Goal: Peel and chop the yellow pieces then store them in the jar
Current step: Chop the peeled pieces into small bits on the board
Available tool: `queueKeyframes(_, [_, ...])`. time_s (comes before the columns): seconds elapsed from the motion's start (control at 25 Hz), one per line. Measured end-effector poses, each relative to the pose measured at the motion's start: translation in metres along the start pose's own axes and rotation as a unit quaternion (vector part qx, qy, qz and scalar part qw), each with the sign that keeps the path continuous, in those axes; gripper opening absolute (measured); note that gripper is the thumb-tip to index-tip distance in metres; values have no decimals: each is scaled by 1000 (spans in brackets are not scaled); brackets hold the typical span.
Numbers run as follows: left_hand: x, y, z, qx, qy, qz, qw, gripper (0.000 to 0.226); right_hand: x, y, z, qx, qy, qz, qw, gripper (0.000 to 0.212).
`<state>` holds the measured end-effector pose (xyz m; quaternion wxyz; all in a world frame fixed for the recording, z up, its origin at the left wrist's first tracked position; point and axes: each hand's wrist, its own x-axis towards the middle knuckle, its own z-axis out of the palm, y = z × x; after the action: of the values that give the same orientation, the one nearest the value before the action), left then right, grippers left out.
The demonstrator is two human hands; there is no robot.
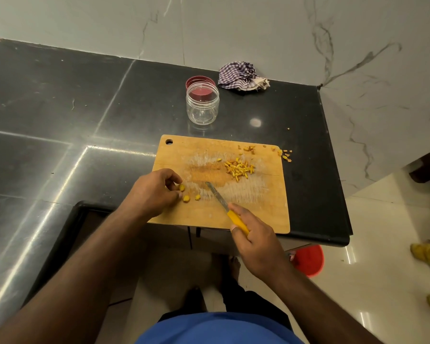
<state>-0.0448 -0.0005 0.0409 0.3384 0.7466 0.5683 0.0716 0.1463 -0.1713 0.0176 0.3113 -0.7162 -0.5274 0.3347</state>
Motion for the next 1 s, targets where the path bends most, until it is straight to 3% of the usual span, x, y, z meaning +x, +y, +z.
queueKeyframes(0.2, [-4, 0, -5, -59, -36, -3, 998, 20, 0, -1, 2, -4, -20, -7, 1000, 48])
queueKeyframes(0.52, [9, 13, -7, -155, 6, 25, 988, 12, 3, -2, -6, -9, -13, 1, 1000, 47])
queueKeyframes(0.84, [41, 37, 19, -37, -14, 49, 998, 11, 0, -2, -21, 4, 11, 18, 1000, 46])
queueKeyframes(1.0, [48, 36, 24, 6, 14, 61, 998, 12, -1, -4, -23, 11, 23, 19, 999, 43])
